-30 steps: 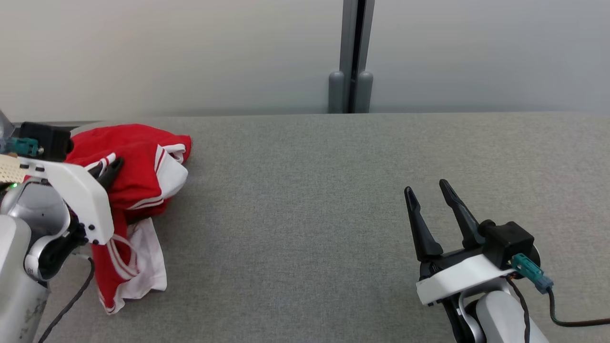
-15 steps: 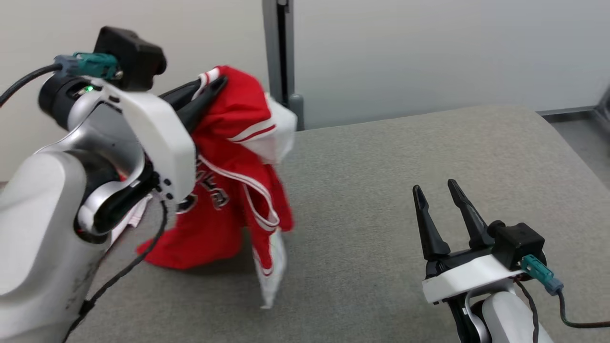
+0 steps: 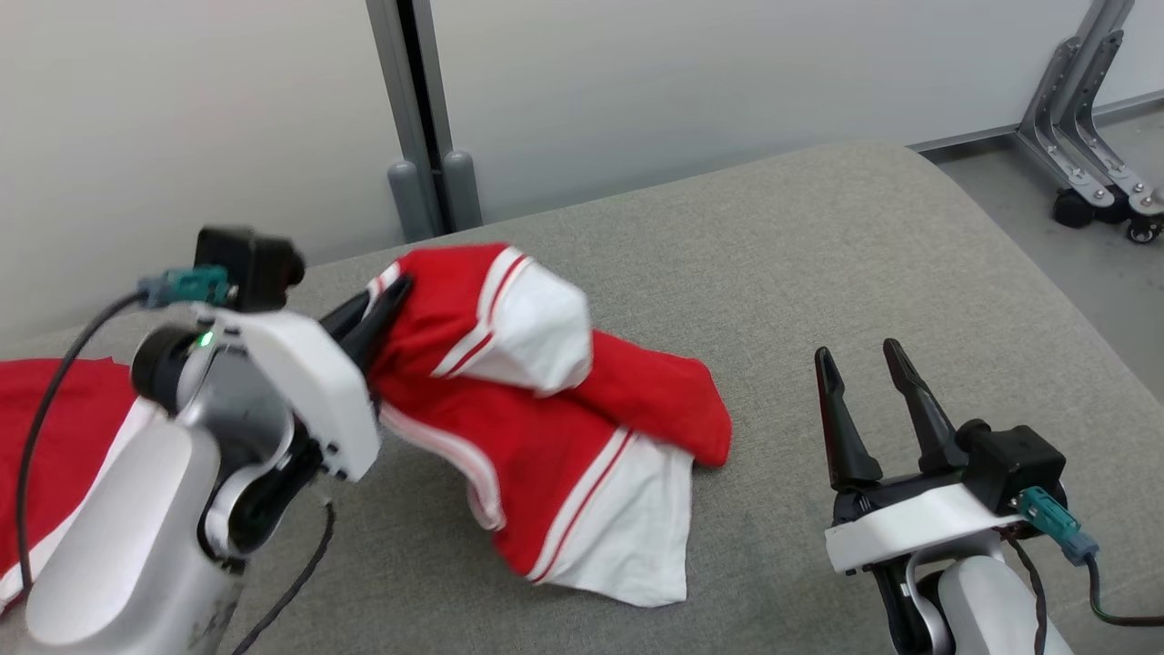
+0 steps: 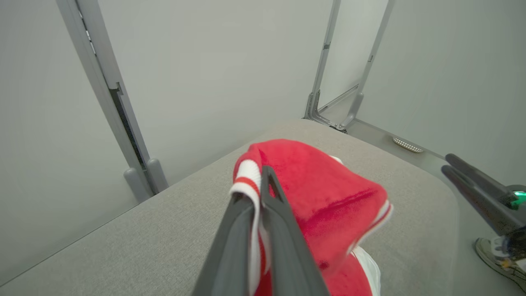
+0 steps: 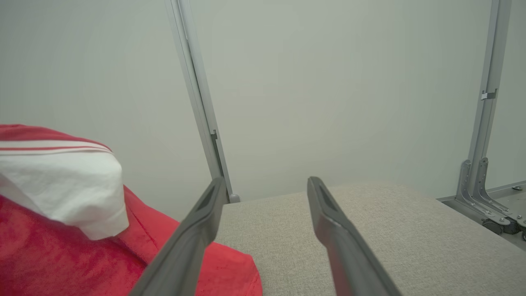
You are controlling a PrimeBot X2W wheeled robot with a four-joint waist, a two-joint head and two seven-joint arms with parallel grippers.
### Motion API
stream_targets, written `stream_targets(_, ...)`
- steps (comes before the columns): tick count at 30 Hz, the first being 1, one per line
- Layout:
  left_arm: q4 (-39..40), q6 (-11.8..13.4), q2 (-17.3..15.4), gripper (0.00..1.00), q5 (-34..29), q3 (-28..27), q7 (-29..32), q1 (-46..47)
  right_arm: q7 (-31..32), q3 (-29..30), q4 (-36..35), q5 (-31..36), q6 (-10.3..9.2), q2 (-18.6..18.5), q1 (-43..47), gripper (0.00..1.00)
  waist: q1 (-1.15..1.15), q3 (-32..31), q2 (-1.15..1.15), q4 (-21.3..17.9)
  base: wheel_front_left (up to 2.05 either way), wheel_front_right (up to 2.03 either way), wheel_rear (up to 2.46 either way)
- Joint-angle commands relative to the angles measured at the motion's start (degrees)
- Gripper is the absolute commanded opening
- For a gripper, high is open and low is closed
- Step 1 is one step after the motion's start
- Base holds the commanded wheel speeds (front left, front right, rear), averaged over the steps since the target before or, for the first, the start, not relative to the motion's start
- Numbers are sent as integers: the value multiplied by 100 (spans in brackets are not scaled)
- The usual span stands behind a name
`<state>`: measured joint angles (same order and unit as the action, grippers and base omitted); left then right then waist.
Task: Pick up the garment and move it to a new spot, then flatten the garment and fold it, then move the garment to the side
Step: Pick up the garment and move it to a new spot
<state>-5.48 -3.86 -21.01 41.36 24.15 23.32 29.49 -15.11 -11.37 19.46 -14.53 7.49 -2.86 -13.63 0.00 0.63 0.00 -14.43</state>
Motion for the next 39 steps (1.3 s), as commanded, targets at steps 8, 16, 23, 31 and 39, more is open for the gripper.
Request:
stream_targets(8, -1729, 84, -303, 0, -225, -266, -1205, -1064, -8, -76, -12, 76, 0, -4, -112, 100, 0, 288, 0, 109, 0, 0, 0)
stream_targets(16, -2925, -83, 99, 100, -392, -262, -2558, -907, -7, -207, 129, 115, 0, -24, -136, 100, 0, 189, 0, 469, 0, 0, 0)
stream_targets(23, -2726, 114, 72, 100, -744, -245, -3385, -796, -7, -178, 189, 120, 0, -84, -43, 100, 0, -13, 0, 731, 0, 0, 0)
stream_targets(31, -1123, 991, -236, 100, -1046, -690, -3793, -1687, -8, 60, 82, 116, 0, -128, 149, 100, 0, -198, 0, 924, 0, 0, 0)
stream_targets(39, 276, 1651, -62, 100, -1271, -970, -3850, -2934, -7, 311, -2, 129, 0, -123, 434, 100, 0, -214, 0, 1025, 0, 0, 0)
